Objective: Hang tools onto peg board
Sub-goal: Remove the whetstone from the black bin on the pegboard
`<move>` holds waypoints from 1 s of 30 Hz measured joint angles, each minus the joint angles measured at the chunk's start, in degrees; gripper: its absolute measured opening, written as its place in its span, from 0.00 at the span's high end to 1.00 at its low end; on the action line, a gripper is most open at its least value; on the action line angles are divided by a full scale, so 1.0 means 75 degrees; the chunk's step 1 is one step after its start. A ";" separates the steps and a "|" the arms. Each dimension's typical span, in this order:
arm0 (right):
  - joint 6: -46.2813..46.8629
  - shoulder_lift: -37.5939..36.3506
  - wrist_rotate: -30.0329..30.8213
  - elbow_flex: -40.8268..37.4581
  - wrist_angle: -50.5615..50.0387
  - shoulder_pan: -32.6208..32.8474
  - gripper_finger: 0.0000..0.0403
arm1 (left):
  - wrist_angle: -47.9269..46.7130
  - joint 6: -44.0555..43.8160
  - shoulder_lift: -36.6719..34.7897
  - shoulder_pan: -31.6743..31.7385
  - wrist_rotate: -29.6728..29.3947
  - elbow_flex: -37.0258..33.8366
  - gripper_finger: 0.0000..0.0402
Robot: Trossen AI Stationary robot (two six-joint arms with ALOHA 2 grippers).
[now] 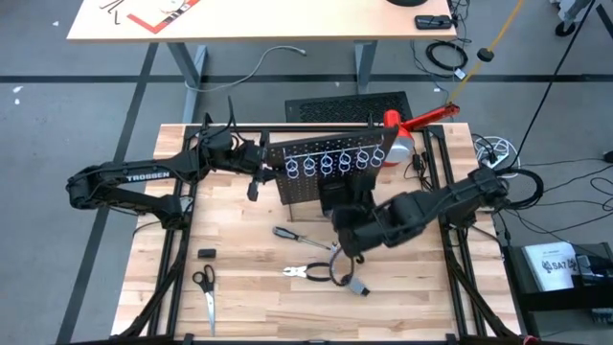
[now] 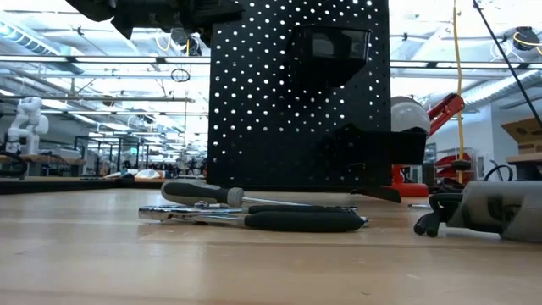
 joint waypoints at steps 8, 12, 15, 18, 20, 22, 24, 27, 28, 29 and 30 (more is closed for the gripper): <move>-0.0825 -0.0035 -0.1037 -0.0309 0.0462 -0.0930 0.55 | -0.0041 0.0083 0.0006 0.0020 0.0154 -0.0003 0.85; -0.1041 -0.0043 -0.1357 -0.0655 0.0779 -0.1232 0.55 | -0.0073 0.0120 0.0006 0.0032 0.0147 -0.0002 0.85; -0.1265 -0.0058 -0.1545 -0.0802 0.0926 -0.1352 0.55 | -0.0079 0.0140 0.0006 0.0032 0.0143 0.0000 0.85; -0.1427 -0.0055 -0.1485 -0.0919 0.1151 -0.1366 0.55 | -0.0112 0.0189 0.0000 0.0035 0.0167 -0.0006 0.84; -0.1348 -0.0054 -0.1531 -0.0926 0.1167 -0.1308 0.55 | -0.0115 0.0194 0.0000 0.0035 0.0154 -0.0006 0.84; -0.0931 -0.0033 -0.1532 -0.0863 0.1151 -0.1129 0.55 | -0.0123 0.0193 -0.0003 0.0034 0.0078 -0.0006 0.84; -0.0259 -0.0028 -0.1359 -0.0685 0.0849 -0.0791 0.55 | -0.0117 0.0231 -0.0003 0.0011 0.0017 0.0003 0.84; 0.0722 0.0009 -0.0792 -0.0463 0.0756 -0.0291 0.55 | -0.0101 0.0328 0.0000 -0.0022 -0.0067 0.0011 0.84; 0.1137 -0.0049 -0.0751 -0.0382 0.0742 -0.0148 0.55 | -0.0092 0.0321 0.0000 -0.0026 -0.0114 0.0010 0.84; 0.1518 -0.0089 -0.0739 -0.0318 0.0670 -0.0017 0.55 | -0.0095 0.0311 0.0000 -0.0041 -0.0163 0.0009 0.84; 0.1906 -0.0100 -0.0682 -0.0291 0.0558 0.0103 0.55 | -0.0097 0.0290 0.0000 -0.0060 -0.0243 0.0009 0.84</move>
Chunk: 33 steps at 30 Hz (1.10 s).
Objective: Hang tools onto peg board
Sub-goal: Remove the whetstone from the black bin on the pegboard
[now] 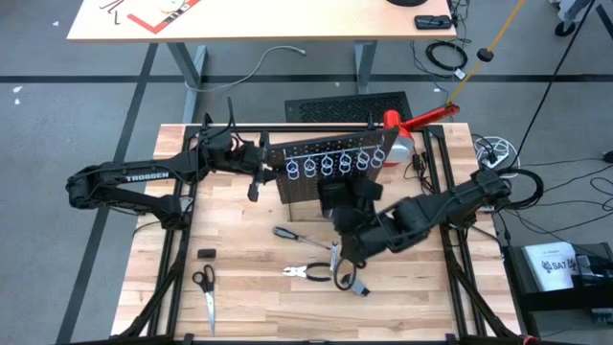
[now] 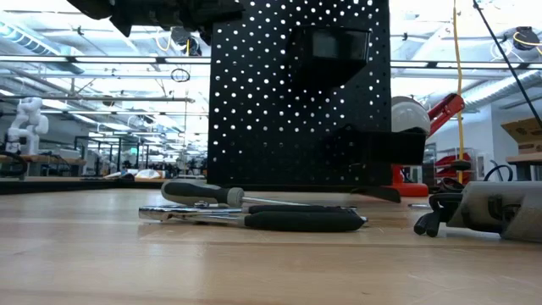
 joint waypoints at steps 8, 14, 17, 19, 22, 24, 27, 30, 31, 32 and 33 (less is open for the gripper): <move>0.2048 0.0024 0.0859 -0.0332 -0.1018 0.0608 0.55 | -0.0032 -0.0100 0.0000 -0.0007 -0.0437 -0.0006 0.84; 0.2658 0.0062 0.2611 -0.0682 -0.0736 0.0723 0.55 | -0.0038 -0.0042 0.0000 -0.0004 -0.0483 -0.0003 0.84; 0.2430 0.0062 0.2552 -0.0867 -0.0356 0.0541 0.55 | -0.0050 -0.0041 0.0000 -0.0001 -0.0521 -0.0003 0.84; 0.2077 0.0062 0.2544 -0.1033 0.0034 0.0408 0.55 | -0.0047 -0.0033 0.0000 0.0002 -0.0501 -0.0003 0.84; 0.1429 0.0062 0.2438 -0.1238 0.0540 0.0177 0.54 | -0.0050 -0.0016 0.0000 0.0002 -0.0488 -0.0003 0.84; 0.1131 0.0059 0.2111 -0.1337 0.0795 -0.0022 0.54 | -0.0047 -0.0008 0.0000 0.0005 -0.0439 -0.0003 0.84; 0.1098 0.0062 0.1731 -0.1483 0.0806 -0.0347 0.52 | -0.0047 0.0028 0.0000 0.0008 -0.0388 -0.0003 0.84; 0.1096 0.0062 0.1559 -0.1510 0.0766 -0.0633 0.52 | -0.0047 0.0052 0.0000 0.0008 -0.0376 -0.0003 0.84; 0.1039 0.0060 0.1550 -0.1510 0.0770 -0.0712 0.53 | -0.0051 0.0060 0.0000 0.0008 -0.0375 -0.0003 0.84; 0.0938 0.0060 0.1531 -0.1510 0.0797 -0.0785 0.53 | -0.0057 0.0064 0.0000 0.0008 -0.0369 -0.0002 0.84; 0.0810 0.0059 0.1445 -0.1510 0.0821 -0.0860 0.53 | -0.0064 0.0069 0.0000 0.0011 -0.0337 0.0000 0.84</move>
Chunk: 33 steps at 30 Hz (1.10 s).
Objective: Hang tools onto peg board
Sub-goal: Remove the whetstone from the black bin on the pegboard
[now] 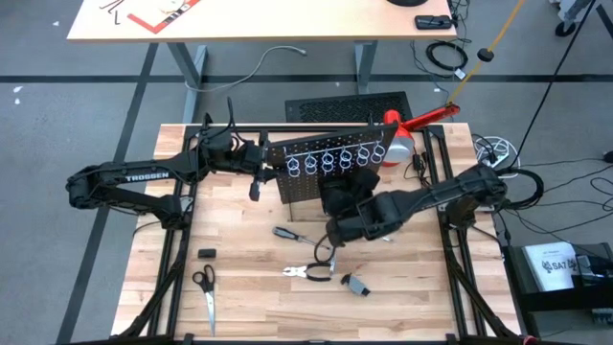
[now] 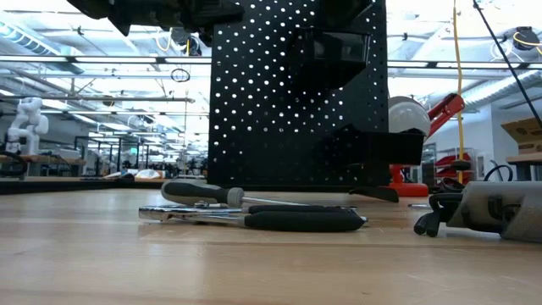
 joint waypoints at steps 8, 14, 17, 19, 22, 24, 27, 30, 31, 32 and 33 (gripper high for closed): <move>-0.1192 0.0122 -0.1197 -0.0003 0.0178 -0.0629 0.55 | -0.0003 0.0072 0.0000 -0.0003 0.0153 0.0003 0.84; -0.2041 0.0299 -0.1326 0.0000 0.0292 -0.1010 0.55 | -0.0007 0.0116 0.0000 0.0000 0.0285 0.0003 0.84; -0.2343 0.0357 -0.1470 0.0009 0.0329 -0.1164 0.55 | -0.0019 0.0110 0.0003 0.0006 0.0290 0.0003 0.84; -0.2486 0.0376 -0.1690 0.0018 0.0366 -0.1275 0.55 | -0.0041 0.0061 0.0006 0.0018 0.0287 0.0000 0.84; -0.2667 0.0379 -0.1988 0.0023 0.0379 -0.1393 0.55 | -0.0041 0.0049 0.0006 0.0020 0.0278 0.0000 0.84; -0.2803 0.0379 -0.2205 0.0026 0.0399 -0.1443 0.55 | -0.0049 0.0044 0.0006 0.0020 0.0274 -0.0002 0.84; -0.3099 0.0379 -0.2743 0.0026 0.0404 -0.1468 0.55 | -0.0049 0.0047 0.0006 0.0020 0.0288 -0.0003 0.84; -0.3325 0.0379 -0.3029 0.0026 0.0399 -0.1480 0.55 | -0.0051 0.0056 0.0006 0.0017 0.0299 -0.0004 0.84; -0.3380 0.0379 -0.3099 0.0026 0.0397 -0.1483 0.55 | -0.0049 0.0055 0.0006 0.0017 0.0305 -0.0006 0.84; -0.3453 0.0379 -0.3121 0.0026 0.0397 -0.1484 0.56 | -0.0052 0.0053 0.0006 0.0017 0.0307 -0.0006 0.84; -0.3545 0.0379 -0.3126 0.0026 0.0392 -0.1484 0.56 | -0.0052 0.0054 0.0006 0.0017 0.0309 -0.0006 0.84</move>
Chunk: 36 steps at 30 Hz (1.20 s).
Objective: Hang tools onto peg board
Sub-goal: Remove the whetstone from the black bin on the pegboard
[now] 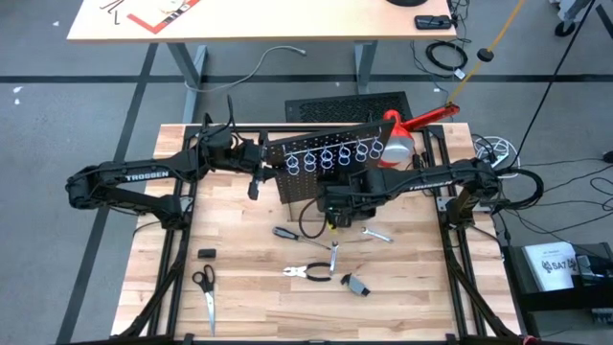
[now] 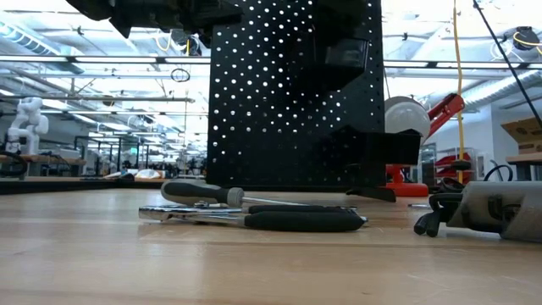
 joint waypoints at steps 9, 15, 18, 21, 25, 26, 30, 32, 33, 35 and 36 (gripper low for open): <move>-0.0730 -0.0052 0.1105 -0.0035 0.0078 0.0190 0.63 | 0.0006 0.0143 -0.0003 -0.0017 0.0083 0.0004 0.84; -0.0797 -0.0052 0.1303 -0.0038 0.0122 0.0152 0.63 | 0.0006 0.0167 -0.0003 -0.0017 0.0075 0.0006 0.84; -0.0795 -0.0050 0.1490 -0.0041 0.0133 0.0156 0.63 | 0.0006 0.0167 -0.0003 -0.0017 0.0078 0.0006 0.84; -0.0910 -0.0067 0.0910 -0.0035 0.0148 0.0067 0.63 | 0.0005 0.0158 0.0000 -0.0017 0.0048 0.0006 0.84; -0.0884 -0.0102 0.0274 -0.0014 0.0183 0.0015 0.63 | 0.0003 0.0121 0.0000 -0.0012 0.0012 0.0006 0.84; -0.0894 -0.0102 0.0233 -0.0015 0.0177 0.0027 0.63 | 0.0003 0.0126 0.0000 -0.0015 0.0016 0.0006 0.84; -0.0970 -0.0099 0.0184 -0.0015 0.0159 0.0118 0.63 | 0.0001 0.0149 -0.0002 -0.0020 0.0025 0.0006 0.84; -0.1041 -0.0100 0.0181 -0.0015 0.0153 0.0168 0.63 | 0.0003 0.0154 -0.0003 -0.0020 0.0025 0.0006 0.84; -0.1086 -0.0127 0.0197 -0.0017 0.0140 0.0201 0.63 | 0.0003 0.0163 -0.0003 -0.0022 0.0030 0.0006 0.84; -0.1179 -0.0143 0.0369 -0.0026 0.0142 0.0274 0.63 | 0.0004 0.0177 -0.0006 -0.0026 0.0050 0.0006 0.84; -0.1224 -0.0156 0.0559 -0.0034 0.0134 0.0334 0.63 | 0.0010 0.0183 -0.0006 -0.0026 0.0067 0.0006 0.84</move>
